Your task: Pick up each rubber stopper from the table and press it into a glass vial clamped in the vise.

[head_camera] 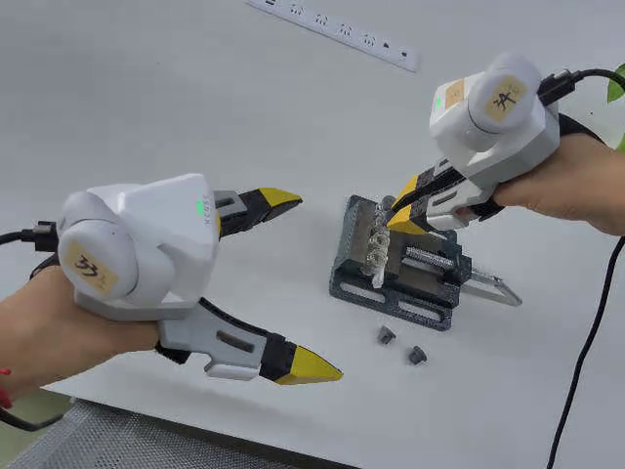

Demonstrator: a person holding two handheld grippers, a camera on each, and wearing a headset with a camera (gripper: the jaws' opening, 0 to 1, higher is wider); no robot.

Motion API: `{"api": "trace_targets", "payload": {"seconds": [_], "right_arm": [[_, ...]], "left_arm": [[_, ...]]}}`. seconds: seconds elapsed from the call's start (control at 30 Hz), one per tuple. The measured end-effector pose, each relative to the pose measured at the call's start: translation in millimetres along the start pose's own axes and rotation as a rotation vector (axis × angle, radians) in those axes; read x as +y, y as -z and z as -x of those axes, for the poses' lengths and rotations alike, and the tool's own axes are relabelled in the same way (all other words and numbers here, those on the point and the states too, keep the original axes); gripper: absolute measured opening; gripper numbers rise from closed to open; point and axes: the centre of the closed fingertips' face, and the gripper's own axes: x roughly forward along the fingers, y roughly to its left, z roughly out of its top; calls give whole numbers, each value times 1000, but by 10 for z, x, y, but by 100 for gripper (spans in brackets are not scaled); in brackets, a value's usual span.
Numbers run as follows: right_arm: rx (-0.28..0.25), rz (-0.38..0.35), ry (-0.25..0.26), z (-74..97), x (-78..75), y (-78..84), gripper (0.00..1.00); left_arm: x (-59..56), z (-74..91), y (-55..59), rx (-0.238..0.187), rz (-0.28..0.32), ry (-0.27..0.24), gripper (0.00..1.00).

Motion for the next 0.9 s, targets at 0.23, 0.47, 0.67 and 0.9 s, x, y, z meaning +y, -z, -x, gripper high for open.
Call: {"api": "trace_targets", "payload": {"seconds": [0.23, 0.47, 0.67, 0.9], "right_arm": [[41, 15, -1, 1, 7, 1, 6], [98, 49, 3, -28, -2, -14, 6], [120, 37, 14, -28, -4, 0, 6], [109, 36, 7, -35, -20, 3, 7]], "left_arm": [[-18, -2, -4, -2, 4, 3, 99], [-13, -2, -14, -6, 9, 0, 99], [-10, -7, -9, -9, 11, 1, 99], [-32, -34, -34, -12, 10, 9, 99]]}}
